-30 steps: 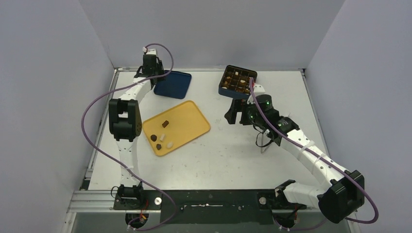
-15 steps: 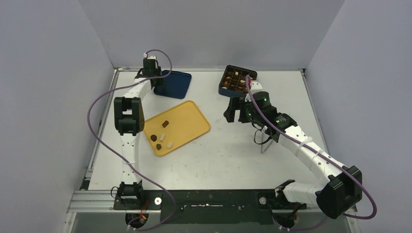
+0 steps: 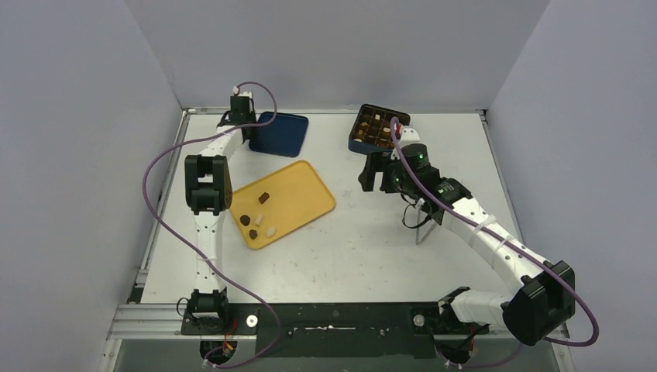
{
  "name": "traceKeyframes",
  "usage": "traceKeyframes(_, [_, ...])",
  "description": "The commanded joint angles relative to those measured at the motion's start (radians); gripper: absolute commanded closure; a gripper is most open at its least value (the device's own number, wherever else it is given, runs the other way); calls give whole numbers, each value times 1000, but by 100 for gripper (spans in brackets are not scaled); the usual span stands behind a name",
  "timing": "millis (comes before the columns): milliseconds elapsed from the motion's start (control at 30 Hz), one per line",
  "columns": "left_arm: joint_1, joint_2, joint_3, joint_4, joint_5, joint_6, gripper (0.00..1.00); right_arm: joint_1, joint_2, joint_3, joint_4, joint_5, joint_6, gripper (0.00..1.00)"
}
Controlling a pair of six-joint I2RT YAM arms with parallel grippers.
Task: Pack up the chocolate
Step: Pick up the box lid from the center of the board.
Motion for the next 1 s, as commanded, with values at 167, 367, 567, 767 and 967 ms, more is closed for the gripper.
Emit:
traceKeyframes(167, [-14,-127,29,37,52,-13,100,6,48,84,112,121,1,0])
traceKeyframes(367, [-40,-246,21,49,80,-84,100,18,51,61,201,94,-86,5])
traceKeyframes(567, [-103,-344,-20,-3,54,-132,100,23,47,31,325,22,-310,8])
traceKeyframes(767, [-206,-464,-123,-37,38,-225,100,56,44,-56,579,-1,-669,12])
traceKeyframes(967, [-282,-611,-295,1,103,-309,100,90,26,-172,824,-47,-973,17])
